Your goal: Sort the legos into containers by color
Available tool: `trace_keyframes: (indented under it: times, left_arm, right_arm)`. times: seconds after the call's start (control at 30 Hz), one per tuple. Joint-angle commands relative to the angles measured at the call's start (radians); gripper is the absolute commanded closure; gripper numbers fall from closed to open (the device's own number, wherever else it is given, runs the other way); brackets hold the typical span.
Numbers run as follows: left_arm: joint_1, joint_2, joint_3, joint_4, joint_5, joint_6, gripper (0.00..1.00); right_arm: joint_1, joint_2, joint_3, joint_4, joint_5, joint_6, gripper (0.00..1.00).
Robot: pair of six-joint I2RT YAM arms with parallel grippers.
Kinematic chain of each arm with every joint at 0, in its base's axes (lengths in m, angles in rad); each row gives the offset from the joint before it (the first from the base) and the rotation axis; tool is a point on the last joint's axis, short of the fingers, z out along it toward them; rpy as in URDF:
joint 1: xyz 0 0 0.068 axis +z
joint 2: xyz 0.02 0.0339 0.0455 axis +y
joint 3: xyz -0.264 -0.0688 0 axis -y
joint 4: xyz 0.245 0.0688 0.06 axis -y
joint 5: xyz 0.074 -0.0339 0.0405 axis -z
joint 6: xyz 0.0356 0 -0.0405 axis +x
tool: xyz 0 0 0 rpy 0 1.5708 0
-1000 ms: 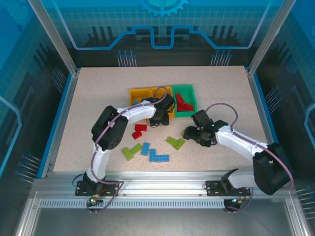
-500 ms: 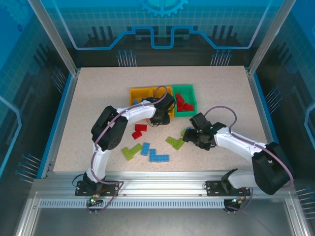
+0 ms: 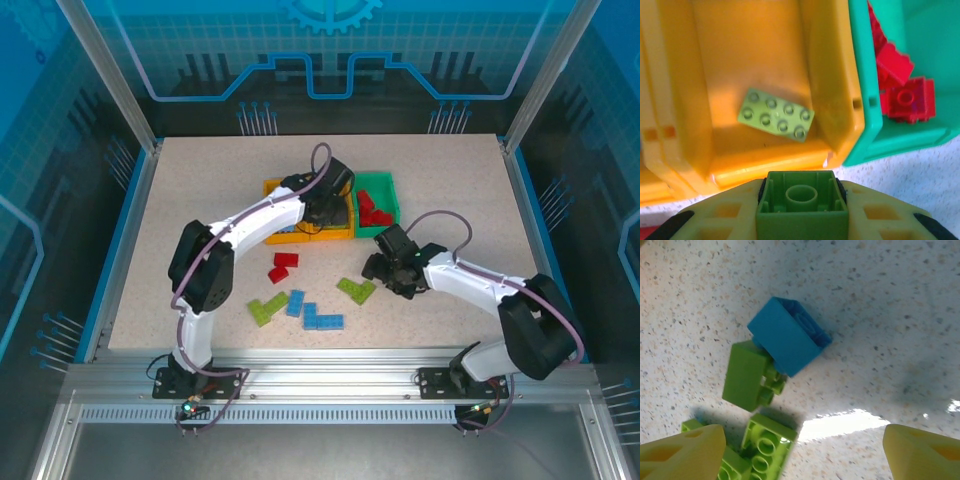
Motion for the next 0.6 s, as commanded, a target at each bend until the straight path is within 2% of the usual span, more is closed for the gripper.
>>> trace_keyframes:
  times: [0.0,0.2,0.33,0.47,0.57]
  left_arm:
    - [0.044,0.079,0.082,-0.049,0.006,0.042,0.66]
    - [0.08,0.158,0.16,-0.046,0.034,0.056,0.63]
    - [0.088,0.195,0.191,-0.049,0.055,0.054,0.58]
    - [0.089,0.203,0.19,-0.042,0.069,0.044,0.48]
    - [0.087,0.189,0.182,-0.045,0.073,0.038,0.38]
  right_arm:
    - [0.014,0.052,0.049,0.034,0.013,0.029,0.18]
    - [0.016,0.126,0.095,0.04,0.016,0.028,0.26]
    - [0.017,0.167,0.132,0.032,0.004,0.02,0.31]
    - [0.017,0.188,0.14,0.035,0.009,0.01,0.45]
    - [0.016,0.199,0.148,0.026,0.017,-0.003,0.57]
